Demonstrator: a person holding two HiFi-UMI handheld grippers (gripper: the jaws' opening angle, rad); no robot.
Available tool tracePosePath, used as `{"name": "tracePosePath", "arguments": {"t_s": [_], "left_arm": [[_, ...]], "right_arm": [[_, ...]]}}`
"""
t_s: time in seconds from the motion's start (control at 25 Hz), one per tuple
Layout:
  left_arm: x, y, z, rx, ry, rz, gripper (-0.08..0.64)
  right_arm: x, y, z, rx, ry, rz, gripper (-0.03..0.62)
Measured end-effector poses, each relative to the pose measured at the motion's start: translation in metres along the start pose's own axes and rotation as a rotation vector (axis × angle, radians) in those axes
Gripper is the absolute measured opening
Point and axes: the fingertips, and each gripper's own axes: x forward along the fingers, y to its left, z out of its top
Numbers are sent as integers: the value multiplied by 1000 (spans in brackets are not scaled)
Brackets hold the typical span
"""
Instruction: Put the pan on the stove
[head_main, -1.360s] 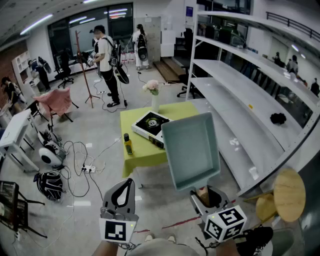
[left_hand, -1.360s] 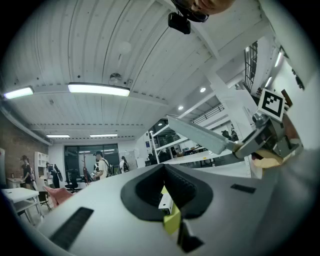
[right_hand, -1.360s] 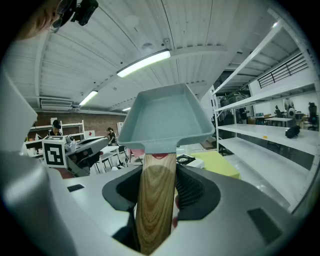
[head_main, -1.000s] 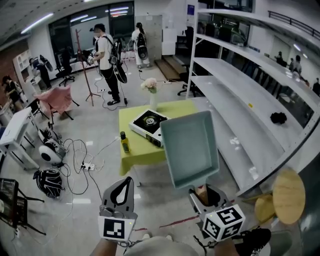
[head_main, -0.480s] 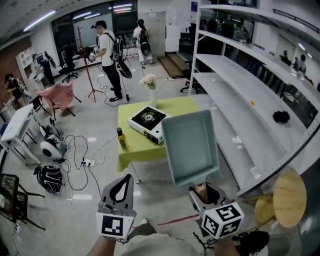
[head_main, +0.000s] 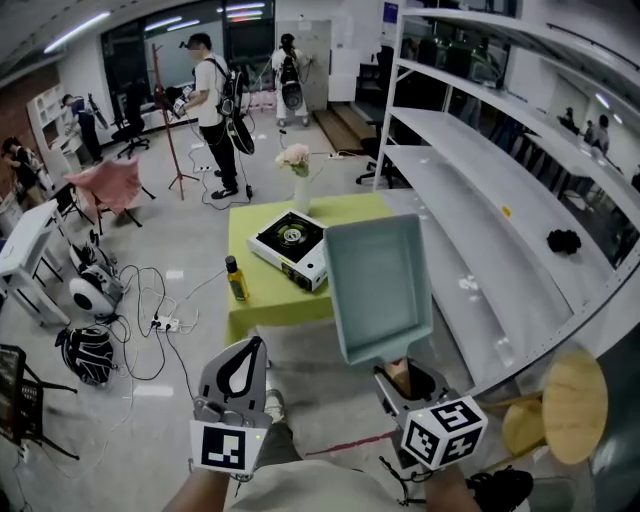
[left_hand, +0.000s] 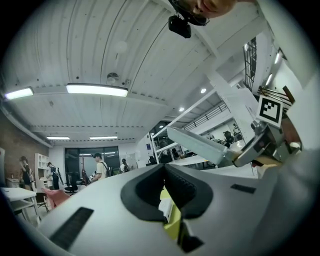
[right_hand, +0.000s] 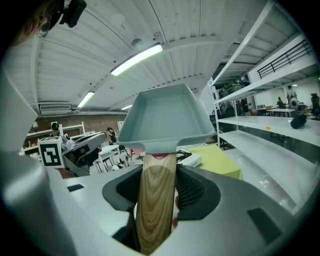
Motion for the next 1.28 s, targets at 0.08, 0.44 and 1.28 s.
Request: {"name": "tracePosePath", "arguments": {"t_s": [0.08,0.44,1.28], "left_arm": [[13,7,-6,14,9,-5,8],[70,76,-46,-67,60,-20,8],[216,253,-142,-107,178,-77,8]], "right_arm": [[16,-2,3,-4,11,-4,184],[103,-5,18,-5,70,-31,184],[322,-6,79,60,173,-127,184]]}}
